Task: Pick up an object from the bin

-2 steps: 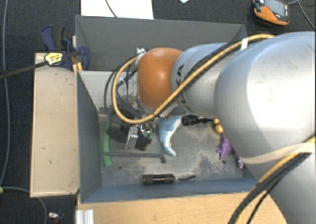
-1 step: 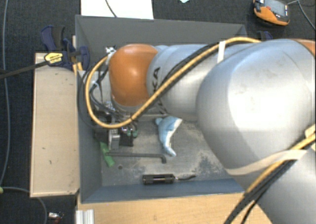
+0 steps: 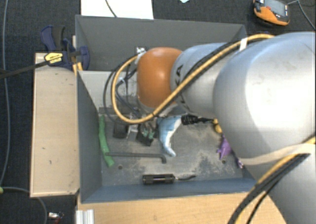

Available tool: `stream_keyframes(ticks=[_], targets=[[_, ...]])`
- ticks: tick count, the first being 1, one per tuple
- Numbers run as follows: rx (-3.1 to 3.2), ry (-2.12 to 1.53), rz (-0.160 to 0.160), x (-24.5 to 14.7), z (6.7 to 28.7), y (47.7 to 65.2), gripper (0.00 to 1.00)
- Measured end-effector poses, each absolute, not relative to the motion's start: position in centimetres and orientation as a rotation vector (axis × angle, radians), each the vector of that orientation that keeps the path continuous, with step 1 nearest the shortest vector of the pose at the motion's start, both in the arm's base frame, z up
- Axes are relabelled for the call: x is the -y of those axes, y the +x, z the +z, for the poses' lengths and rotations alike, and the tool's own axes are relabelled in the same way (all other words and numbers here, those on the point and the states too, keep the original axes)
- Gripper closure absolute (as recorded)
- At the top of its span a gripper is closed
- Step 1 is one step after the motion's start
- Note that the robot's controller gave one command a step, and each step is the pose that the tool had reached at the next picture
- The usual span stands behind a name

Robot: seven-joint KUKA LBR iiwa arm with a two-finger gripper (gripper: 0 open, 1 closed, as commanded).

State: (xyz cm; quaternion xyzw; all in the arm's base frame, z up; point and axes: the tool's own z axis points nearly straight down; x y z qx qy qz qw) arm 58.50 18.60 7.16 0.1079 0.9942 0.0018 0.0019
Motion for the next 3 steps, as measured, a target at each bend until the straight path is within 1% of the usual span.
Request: stream_keyframes(ticks=[1, 2, 3], targets=[[-3.120, 0.339, 0.006, -18.6, 7.2, 58.5, 1.00], [-3.123, 0.341, 0.004, -18.6, 8.1, 58.3, 1.00], [-3.116, 0.342, 0.008, -18.6, 9.7, 58.5, 1.00]])
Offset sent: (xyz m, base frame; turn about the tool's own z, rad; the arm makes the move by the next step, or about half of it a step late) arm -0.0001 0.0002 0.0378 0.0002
